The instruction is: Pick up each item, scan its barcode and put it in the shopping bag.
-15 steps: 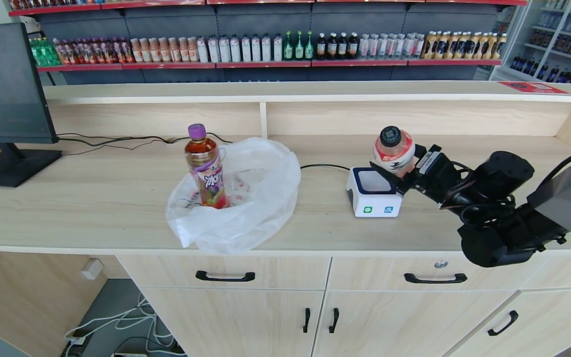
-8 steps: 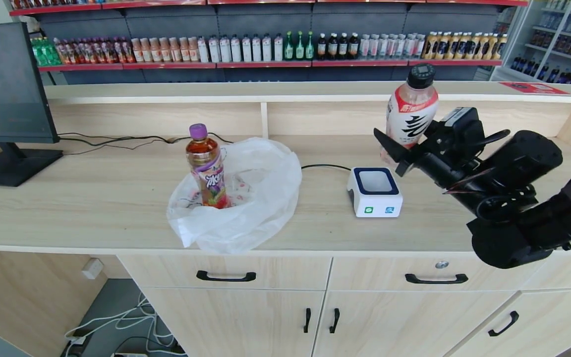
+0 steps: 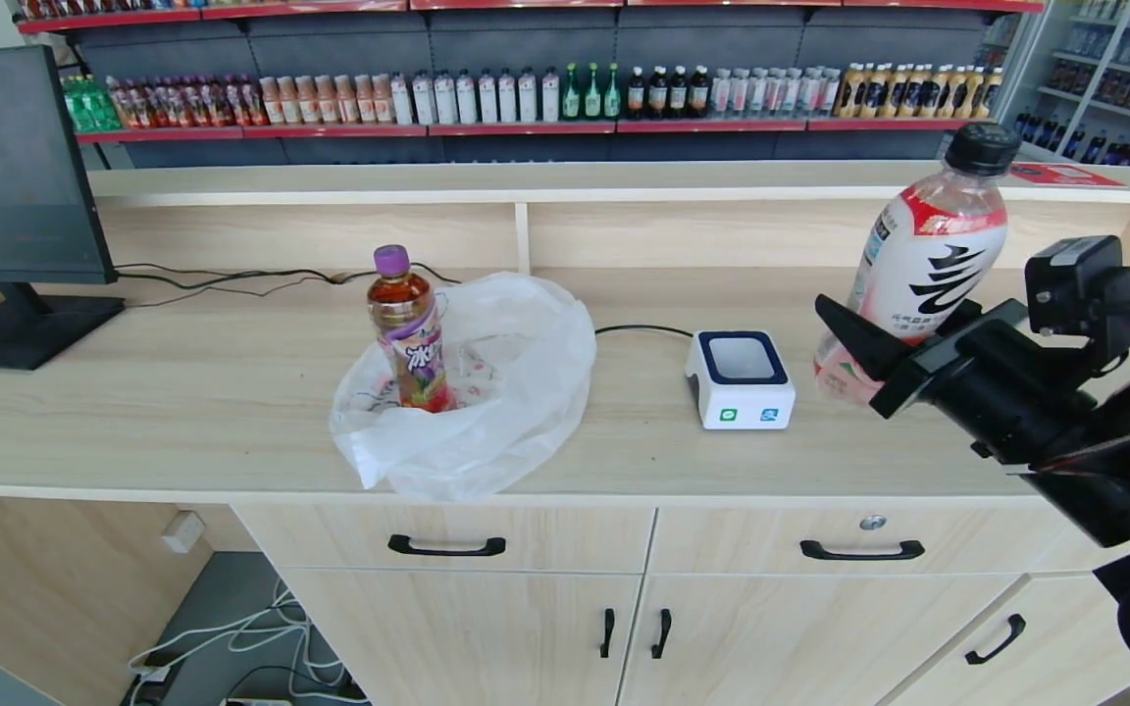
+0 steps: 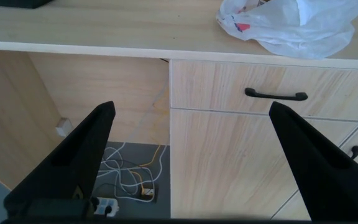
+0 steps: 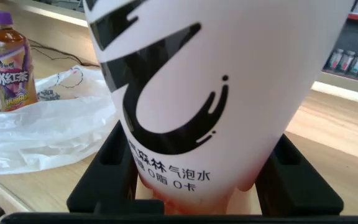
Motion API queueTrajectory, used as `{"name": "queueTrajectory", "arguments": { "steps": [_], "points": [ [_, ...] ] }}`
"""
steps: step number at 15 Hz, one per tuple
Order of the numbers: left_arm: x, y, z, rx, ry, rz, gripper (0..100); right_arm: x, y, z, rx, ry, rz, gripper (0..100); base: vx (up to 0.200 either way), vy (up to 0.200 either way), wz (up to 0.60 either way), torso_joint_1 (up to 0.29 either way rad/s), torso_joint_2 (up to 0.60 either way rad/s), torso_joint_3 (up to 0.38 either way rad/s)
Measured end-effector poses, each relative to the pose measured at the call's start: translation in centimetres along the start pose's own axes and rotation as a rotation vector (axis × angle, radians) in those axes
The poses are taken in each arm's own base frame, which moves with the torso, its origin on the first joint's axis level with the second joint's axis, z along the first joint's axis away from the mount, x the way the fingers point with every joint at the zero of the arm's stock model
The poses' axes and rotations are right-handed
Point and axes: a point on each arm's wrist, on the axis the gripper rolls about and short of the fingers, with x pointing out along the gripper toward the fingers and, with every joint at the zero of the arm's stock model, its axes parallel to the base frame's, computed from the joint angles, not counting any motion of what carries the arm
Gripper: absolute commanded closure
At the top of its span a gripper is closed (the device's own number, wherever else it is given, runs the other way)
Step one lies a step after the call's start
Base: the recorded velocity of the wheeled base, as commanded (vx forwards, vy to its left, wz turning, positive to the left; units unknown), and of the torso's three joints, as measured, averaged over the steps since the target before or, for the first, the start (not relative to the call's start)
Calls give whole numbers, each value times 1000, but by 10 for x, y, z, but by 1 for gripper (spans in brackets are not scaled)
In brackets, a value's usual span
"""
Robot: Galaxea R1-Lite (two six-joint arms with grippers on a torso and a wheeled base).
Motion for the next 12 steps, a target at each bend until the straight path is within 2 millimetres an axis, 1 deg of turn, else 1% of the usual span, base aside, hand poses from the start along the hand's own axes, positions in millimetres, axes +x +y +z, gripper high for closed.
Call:
{"name": "queueTrajectory", "arguments": {
  "steps": [2,6,10,12],
  "points": [
    [0,0,0,-1,0,0,0,-12,-4,3,12,12,-21,100,0,0,0,0,0,0],
    [0,0,0,-6,0,0,0,-28,-11,7,-5,27,-60,100,0,0,0,0,0,0],
    [0,0,0,-10,0,0,0,-28,-16,6,-13,30,-78,100,0,0,0,0,0,0],
    [0,0,0,-15,0,0,0,-28,-17,2,-11,45,-82,100,-200,0,0,5,2,5]
  ]
}}
